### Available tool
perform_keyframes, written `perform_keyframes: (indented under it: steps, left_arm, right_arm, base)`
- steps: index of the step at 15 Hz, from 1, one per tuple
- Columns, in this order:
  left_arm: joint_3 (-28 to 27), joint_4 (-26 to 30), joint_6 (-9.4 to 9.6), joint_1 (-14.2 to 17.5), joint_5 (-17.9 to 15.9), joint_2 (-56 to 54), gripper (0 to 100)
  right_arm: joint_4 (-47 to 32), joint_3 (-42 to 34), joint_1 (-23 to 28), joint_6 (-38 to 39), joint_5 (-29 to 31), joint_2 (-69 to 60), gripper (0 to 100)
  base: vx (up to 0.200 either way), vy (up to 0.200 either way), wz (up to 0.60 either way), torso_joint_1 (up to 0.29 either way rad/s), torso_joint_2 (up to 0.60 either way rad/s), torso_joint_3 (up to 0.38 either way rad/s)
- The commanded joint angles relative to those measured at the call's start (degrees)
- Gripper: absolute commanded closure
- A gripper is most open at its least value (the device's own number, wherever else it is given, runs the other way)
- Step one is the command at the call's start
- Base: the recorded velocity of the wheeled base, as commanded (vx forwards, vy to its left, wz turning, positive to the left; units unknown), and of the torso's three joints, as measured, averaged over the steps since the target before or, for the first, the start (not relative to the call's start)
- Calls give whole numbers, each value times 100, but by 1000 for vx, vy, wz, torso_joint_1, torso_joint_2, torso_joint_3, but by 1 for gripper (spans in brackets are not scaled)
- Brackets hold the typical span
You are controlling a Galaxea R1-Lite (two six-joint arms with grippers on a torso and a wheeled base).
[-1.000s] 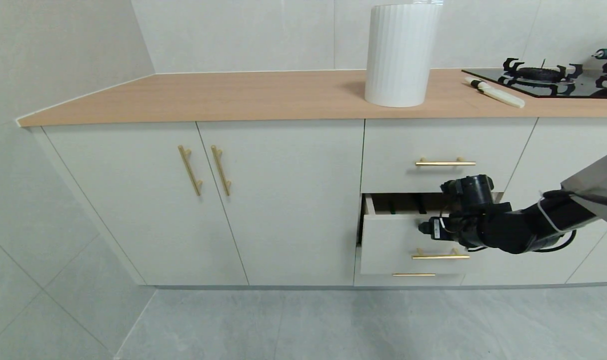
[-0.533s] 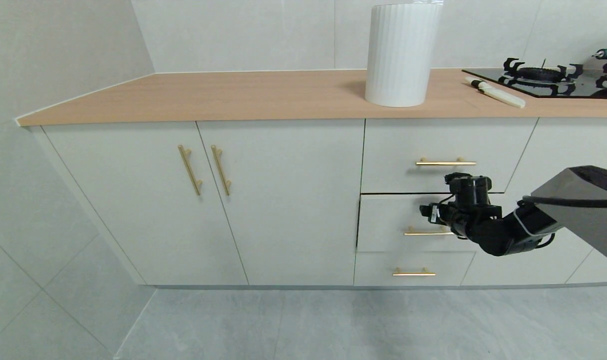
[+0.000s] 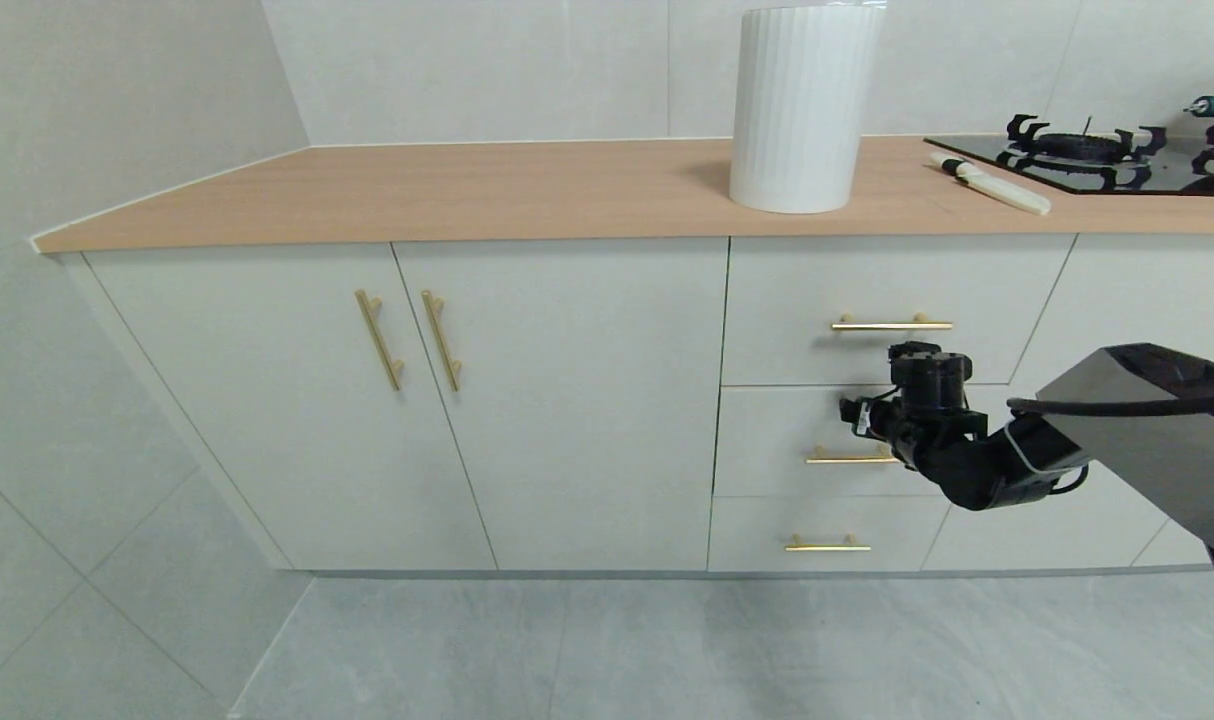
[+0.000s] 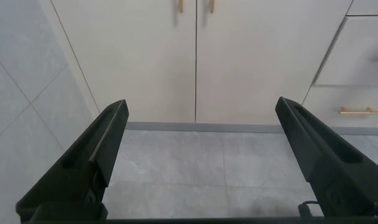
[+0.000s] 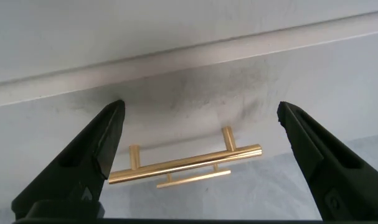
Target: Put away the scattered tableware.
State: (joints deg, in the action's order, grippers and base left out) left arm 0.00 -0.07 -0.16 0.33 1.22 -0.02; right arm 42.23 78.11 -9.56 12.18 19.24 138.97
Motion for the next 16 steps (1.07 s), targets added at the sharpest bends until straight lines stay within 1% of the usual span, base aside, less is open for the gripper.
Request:
perform_keyframes:
  steps: [1,3,5,8,10,11,12,13,15,16]
  left_arm:
    - [0,-1,-2,2,1,2,0]
    - [0,-1,-2,2,1,2,0]
    - [0,-1,-2,2,1,2,0]
    - [0,-1,-2,2,1,2,0]
    - [0,-1,-2,2,1,2,0]
    - [0,-1,-2,2,1,2,0]
    - [0,-1,-2,2,1,2,0]
    - [0,-1,-2,2,1,2,0]
    - [0,-1,-2,2,1,2,0]
    - [0,-1,-2,2,1,2,0]
  right_arm:
    - [14,214,24,4,71,165,0]
    - [14,249,33,13,98,156,0]
    - [5,-32,33,21,115,-116,0]
    - [22,-1210,-2,57,71,-1285,0]
    - [189,-2396,-2,232,71,-2410,0]
    - [268,-2730,-2,241,107,-2744,0]
    - [629,-3539,-2,206,194,-3614,0]
    - [752,-3803,-2,188,221,-3922,0]
    - [884,-4805,15,-242,318,-5671,0]
    - [848,-5147,42,-444,326,-6611,0]
  base:
    - [0,0,0,0,0,0]
    - [0,0,0,0,0,0]
    - [0,0,0,0,0,0]
    - [0,0,0,0,0,0]
    - [0,0,0,0,0,0]
    - [0,0,0,0,0,0]
    - [0,0,0,0,0,0]
    - [0,0,0,0,0,0]
    - [0,0,0,0,0,0]
    - [0,0,0,0,0,0]
